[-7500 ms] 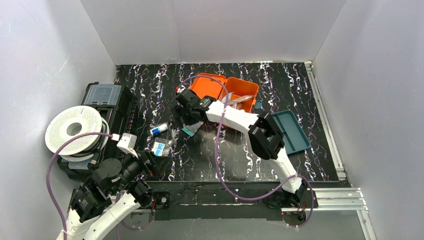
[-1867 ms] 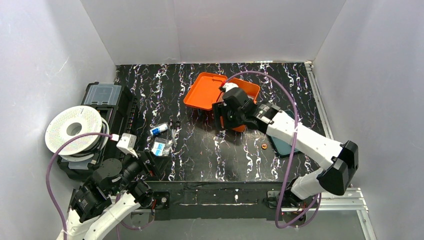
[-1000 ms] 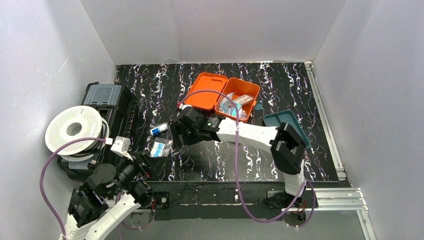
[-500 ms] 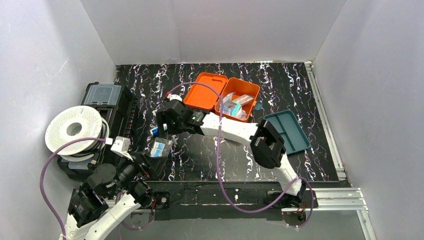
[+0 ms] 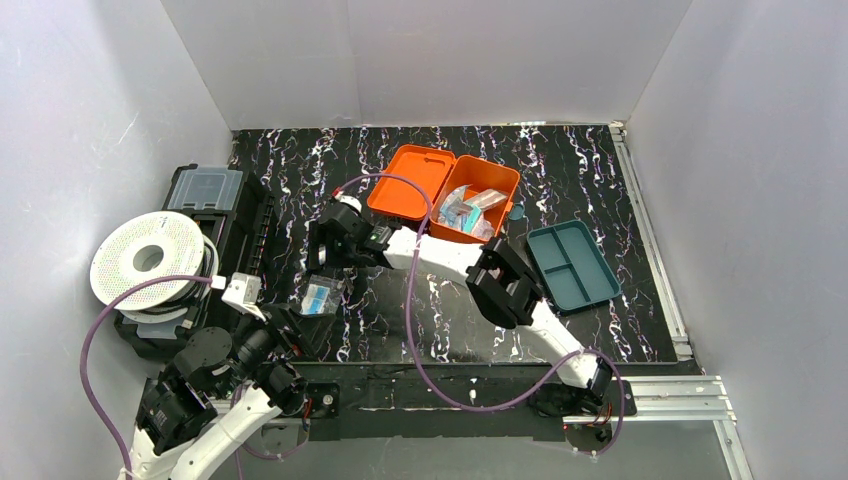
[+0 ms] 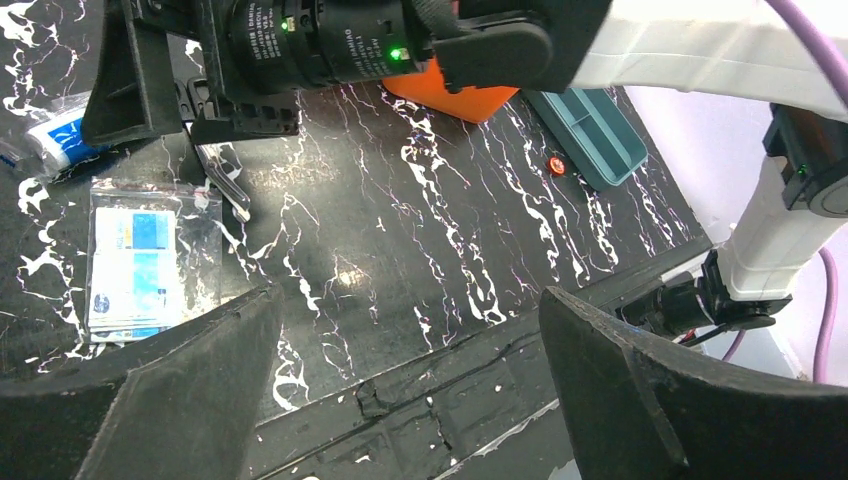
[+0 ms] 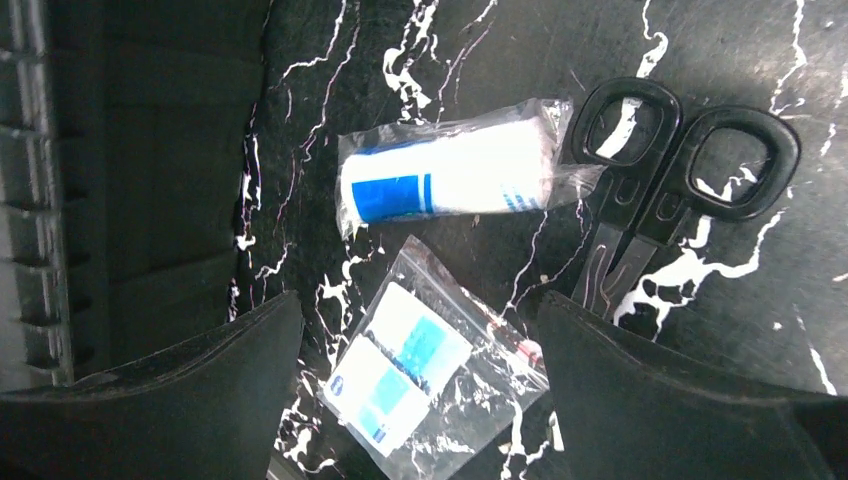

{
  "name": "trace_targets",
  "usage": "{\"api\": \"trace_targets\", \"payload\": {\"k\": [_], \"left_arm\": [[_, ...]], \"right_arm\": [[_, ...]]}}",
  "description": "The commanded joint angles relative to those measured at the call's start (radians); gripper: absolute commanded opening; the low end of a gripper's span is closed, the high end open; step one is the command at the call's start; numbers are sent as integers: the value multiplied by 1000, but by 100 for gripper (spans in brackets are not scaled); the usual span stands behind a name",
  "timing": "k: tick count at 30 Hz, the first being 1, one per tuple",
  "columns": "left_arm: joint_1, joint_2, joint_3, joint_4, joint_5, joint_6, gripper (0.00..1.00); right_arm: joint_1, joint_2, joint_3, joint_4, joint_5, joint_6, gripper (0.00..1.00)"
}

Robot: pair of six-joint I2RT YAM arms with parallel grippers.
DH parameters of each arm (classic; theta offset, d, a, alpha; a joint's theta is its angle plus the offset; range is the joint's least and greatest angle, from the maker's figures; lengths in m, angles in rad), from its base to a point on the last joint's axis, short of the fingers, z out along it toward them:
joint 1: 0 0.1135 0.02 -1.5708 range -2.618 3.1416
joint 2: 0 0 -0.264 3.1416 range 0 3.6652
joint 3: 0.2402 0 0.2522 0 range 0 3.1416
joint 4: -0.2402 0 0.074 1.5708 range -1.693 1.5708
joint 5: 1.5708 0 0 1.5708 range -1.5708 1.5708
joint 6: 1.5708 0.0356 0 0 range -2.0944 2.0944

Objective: Organize the medicine kit

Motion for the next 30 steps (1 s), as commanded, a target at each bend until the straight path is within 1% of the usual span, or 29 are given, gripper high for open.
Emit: {"api": "trace_targets", "payload": {"k": [1, 3, 8, 13, 17, 22, 26, 27, 30], "left_arm": [[0, 1, -1, 14, 8, 7, 100], [-1, 1, -1, 14, 10, 6, 100], [0, -3, -2, 17, 15, 9, 100], [0, -2, -3, 18, 17, 9, 100], [0, 0, -3, 17, 19, 9, 99], [0, 3, -3, 19, 19, 9, 100], [0, 8, -4, 19, 20, 11, 99], [-1, 9, -3, 19, 20, 11, 99], [0, 13, -3, 19, 20, 12, 99]], "right_arm": [[-25, 46, 74, 51, -60, 155, 93], [-37, 63, 94, 25, -71, 173, 94], [-56, 55, 53, 70, -95, 194, 94], [-68, 144, 182, 1, -180, 188, 94], [-71, 179, 208, -5, -196, 198, 94], [-78, 193, 216, -18, -190, 196, 91], [-79, 217, 261, -60, -177, 171, 87], [-80, 225, 273, -74, -173, 164, 86], [-79, 238, 286, -92, -162, 144, 78]]}}
